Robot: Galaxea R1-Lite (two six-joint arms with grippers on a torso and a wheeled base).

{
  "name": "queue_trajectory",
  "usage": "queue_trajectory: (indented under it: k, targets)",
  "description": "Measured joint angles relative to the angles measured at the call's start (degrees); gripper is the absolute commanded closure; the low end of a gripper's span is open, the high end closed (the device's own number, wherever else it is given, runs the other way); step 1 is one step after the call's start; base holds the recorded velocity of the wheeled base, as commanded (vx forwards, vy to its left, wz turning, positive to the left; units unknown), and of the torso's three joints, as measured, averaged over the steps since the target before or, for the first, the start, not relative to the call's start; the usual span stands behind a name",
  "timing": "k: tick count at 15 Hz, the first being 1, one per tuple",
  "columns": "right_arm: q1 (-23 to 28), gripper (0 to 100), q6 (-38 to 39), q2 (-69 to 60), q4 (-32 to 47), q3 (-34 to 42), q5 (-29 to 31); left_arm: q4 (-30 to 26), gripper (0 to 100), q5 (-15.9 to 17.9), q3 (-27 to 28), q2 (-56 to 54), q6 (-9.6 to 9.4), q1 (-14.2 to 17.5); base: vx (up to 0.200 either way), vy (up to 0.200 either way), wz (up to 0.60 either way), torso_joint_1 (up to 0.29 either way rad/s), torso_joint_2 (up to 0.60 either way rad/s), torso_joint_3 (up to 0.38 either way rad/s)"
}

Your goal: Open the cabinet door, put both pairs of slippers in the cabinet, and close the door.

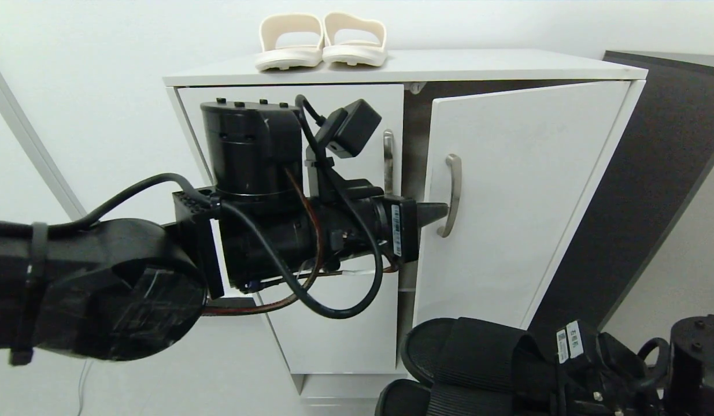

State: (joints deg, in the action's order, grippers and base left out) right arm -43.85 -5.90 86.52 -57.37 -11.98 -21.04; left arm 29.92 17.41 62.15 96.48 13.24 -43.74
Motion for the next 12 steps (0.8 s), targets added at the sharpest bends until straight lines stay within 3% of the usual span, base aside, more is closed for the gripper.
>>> queue_trajectory:
  k: [4, 7, 12]
  targets:
    - [-0.2, 100, -0.2, 0.0, 0.0, 0.2, 0.0, 2.6, 100, 0.0, -4.0, -2.5, 0.9, 1.8, 0.0, 0.0, 0.0, 0.0, 0.0, 0.0]
    - [-0.3, 100, -0.2, 0.0, 0.0, 0.3, 0.0, 2.9, 100, 0.4, -3.6, -2.4, 3.23, 4.4, 0.0, 0.0, 0.0, 0.0, 0.0, 0.0]
    - [-2.6, 100, -0.2, 0.1, 0.1, 1.5, 0.2, 5.4, 100, 0.5, -1.6, 0.9, 3.51, 5.8, 0.0, 0.0, 0.0, 0.0, 0.0, 0.0]
